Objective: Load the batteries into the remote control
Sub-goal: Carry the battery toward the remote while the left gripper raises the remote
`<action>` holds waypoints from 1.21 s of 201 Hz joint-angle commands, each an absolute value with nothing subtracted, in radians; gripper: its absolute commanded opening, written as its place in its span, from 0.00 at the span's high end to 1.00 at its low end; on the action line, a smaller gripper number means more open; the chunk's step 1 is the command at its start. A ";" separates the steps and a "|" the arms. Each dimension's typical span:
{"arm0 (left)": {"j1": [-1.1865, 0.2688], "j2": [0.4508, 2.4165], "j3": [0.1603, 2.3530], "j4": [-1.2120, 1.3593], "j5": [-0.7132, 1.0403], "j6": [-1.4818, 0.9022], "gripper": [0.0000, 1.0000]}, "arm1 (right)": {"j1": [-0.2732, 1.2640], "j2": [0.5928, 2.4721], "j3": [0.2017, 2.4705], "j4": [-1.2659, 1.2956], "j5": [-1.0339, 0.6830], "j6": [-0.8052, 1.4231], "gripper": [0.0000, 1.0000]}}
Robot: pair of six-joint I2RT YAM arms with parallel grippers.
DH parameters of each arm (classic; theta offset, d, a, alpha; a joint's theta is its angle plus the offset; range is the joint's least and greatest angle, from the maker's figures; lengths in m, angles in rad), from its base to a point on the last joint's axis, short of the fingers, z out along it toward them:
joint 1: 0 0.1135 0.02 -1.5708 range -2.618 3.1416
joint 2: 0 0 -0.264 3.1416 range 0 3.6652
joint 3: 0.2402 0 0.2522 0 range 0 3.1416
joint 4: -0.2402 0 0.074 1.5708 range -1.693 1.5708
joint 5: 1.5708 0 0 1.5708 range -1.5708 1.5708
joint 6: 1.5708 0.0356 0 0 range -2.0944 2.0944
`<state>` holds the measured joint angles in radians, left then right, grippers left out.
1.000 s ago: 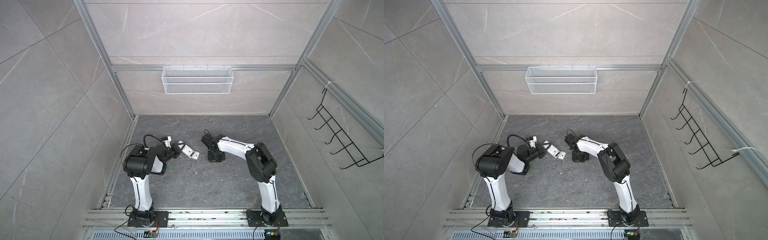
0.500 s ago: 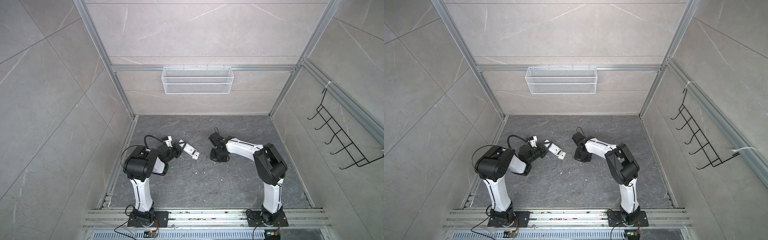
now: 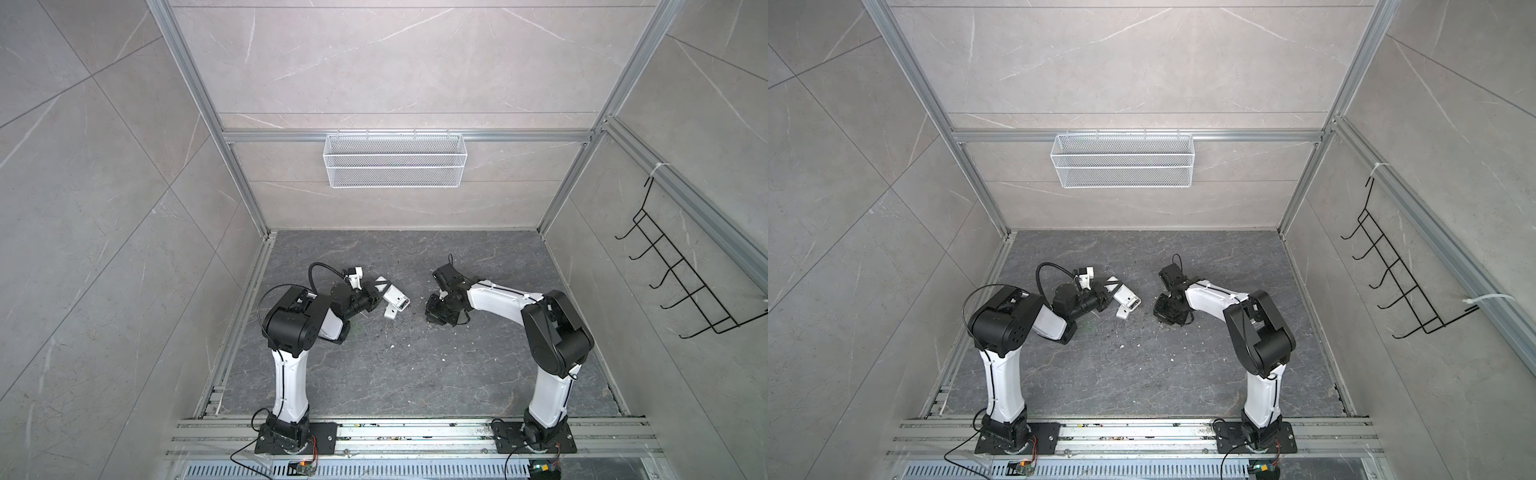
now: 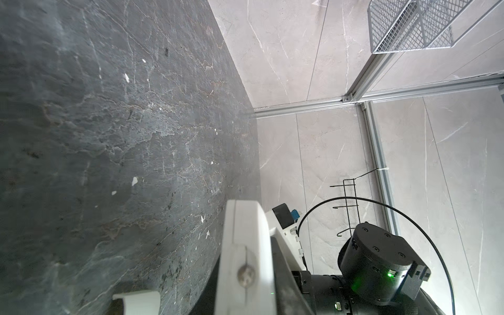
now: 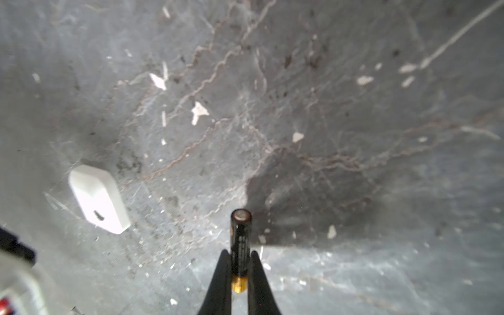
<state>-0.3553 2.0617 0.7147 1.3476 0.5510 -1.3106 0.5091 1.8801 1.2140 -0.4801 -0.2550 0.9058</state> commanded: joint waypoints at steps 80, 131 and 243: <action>-0.385 2.115 0.866 1.413 0.613 -1.350 1.00 | 0.497 1.695 1.236 -0.453 -0.350 0.941 0.91; -0.405 2.122 0.882 1.414 0.597 -1.353 1.00 | 0.518 1.693 1.280 -0.427 -0.372 0.984 0.91; -0.417 2.118 0.894 1.413 0.608 -1.341 1.00 | 0.535 1.757 1.312 -0.324 -0.425 1.098 0.91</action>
<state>-0.4122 2.1197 0.8600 1.3479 0.5858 -1.3476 0.5282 1.7306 1.2926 -0.3473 -0.4110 1.0630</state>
